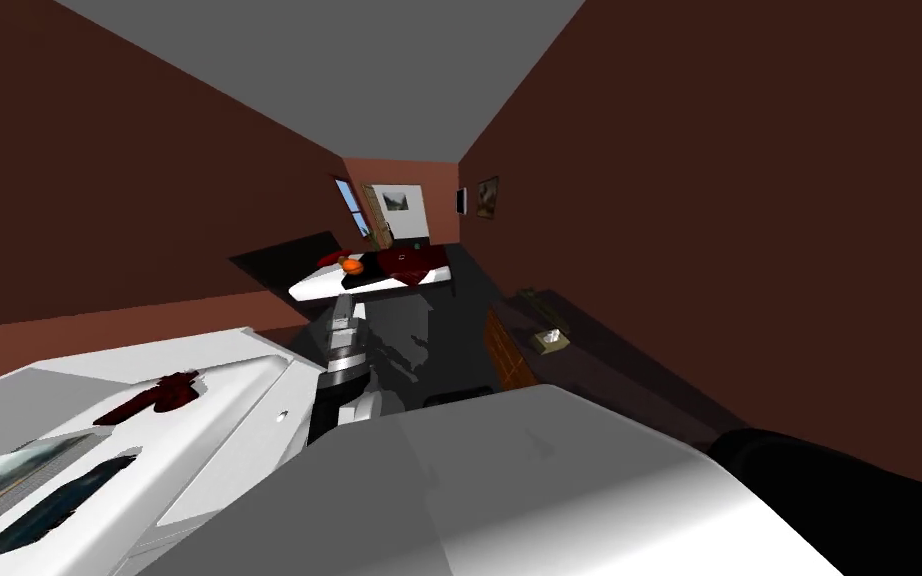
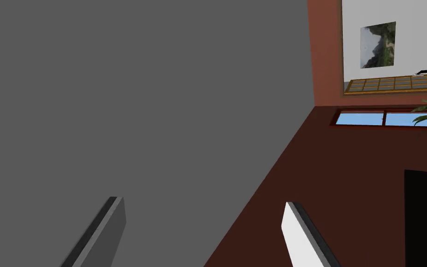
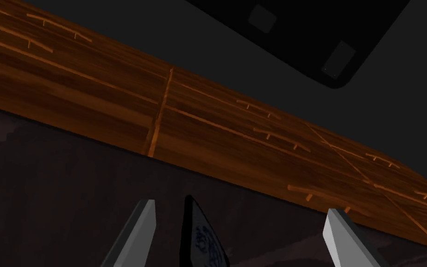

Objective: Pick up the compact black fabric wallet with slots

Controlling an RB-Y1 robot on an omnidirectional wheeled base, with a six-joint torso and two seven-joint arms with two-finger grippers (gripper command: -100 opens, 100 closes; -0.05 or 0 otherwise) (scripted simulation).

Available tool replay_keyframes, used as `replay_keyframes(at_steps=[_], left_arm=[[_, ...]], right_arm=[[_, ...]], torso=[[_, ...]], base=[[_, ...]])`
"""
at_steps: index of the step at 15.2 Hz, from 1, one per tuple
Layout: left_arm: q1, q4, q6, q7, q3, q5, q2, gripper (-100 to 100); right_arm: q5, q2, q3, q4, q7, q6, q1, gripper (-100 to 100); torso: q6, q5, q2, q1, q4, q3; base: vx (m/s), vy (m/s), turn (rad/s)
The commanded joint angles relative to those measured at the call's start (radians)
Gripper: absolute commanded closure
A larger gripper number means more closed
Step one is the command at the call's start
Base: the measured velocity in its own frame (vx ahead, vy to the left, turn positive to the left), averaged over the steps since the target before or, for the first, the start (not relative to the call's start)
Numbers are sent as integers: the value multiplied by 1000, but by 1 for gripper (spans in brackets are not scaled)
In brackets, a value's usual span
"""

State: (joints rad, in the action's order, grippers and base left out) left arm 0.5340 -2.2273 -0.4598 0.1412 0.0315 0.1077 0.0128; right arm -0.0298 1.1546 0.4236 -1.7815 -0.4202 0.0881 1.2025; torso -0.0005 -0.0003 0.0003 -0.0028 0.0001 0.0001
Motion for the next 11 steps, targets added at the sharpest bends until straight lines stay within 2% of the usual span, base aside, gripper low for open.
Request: replay_keyframes(at_steps=[1,6,11], left_arm=[[0,0,0,0,0,0,0,0],[0,0,0,0,0,0,0,0],[0,0,0,0,0,0,0,0]], right_arm=[[-4,13,19,13,-12,26,4,-100],[-14,50,66,52,-52,74,20,-100],[-21,46,103,70,-86,102,-10,-100]], torso=[[0,0,0,0,0,0],[0,0,2,-1,1,1],[0,-1,7,-2,2,4]], base=[[-40,-20,354],[-57,-31,437],[-120,-38,431]])
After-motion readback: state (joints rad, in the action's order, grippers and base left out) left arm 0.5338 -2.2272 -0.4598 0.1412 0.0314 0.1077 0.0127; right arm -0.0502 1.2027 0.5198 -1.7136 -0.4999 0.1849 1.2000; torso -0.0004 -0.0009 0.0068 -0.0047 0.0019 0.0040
